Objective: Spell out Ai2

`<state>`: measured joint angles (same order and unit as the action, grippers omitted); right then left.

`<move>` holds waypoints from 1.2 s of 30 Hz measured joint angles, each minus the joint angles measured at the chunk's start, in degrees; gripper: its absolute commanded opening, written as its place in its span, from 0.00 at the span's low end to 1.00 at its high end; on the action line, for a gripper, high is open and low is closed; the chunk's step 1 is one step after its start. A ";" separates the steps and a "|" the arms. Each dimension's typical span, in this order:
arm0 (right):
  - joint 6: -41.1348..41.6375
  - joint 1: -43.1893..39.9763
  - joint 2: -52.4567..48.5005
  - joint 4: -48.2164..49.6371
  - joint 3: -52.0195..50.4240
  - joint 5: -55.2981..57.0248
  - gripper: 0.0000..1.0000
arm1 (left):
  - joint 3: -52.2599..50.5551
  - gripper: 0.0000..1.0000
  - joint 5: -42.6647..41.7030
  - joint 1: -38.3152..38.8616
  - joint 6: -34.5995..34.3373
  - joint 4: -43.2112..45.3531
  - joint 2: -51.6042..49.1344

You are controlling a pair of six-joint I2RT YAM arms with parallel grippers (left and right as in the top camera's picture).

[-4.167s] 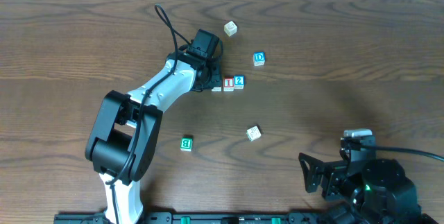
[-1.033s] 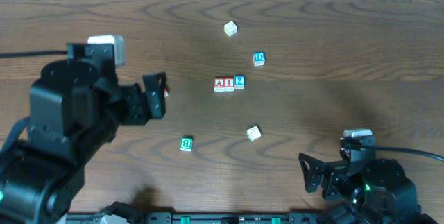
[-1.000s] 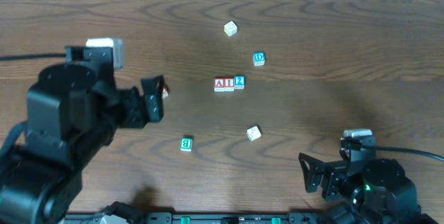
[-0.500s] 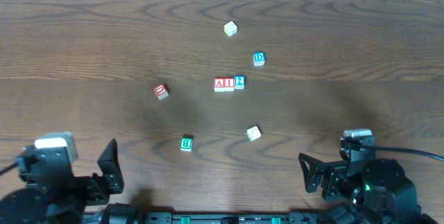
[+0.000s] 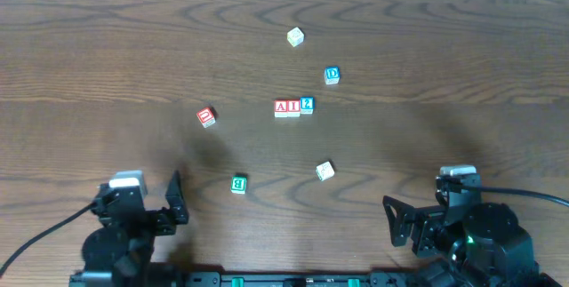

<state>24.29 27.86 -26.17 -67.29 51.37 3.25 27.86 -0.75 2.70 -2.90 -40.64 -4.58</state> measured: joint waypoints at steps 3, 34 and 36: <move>0.02 0.00 0.00 0.00 0.00 0.02 0.99 | -4.02 0.95 -0.37 -0.02 -0.04 1.84 0.70; 0.00 0.00 0.00 0.00 -0.02 0.02 0.99 | -18.99 0.95 -0.52 -0.04 -0.02 11.80 3.61; 0.02 0.00 0.00 0.00 -0.02 0.02 0.99 | -18.99 0.95 -0.55 -0.02 -0.02 11.80 3.85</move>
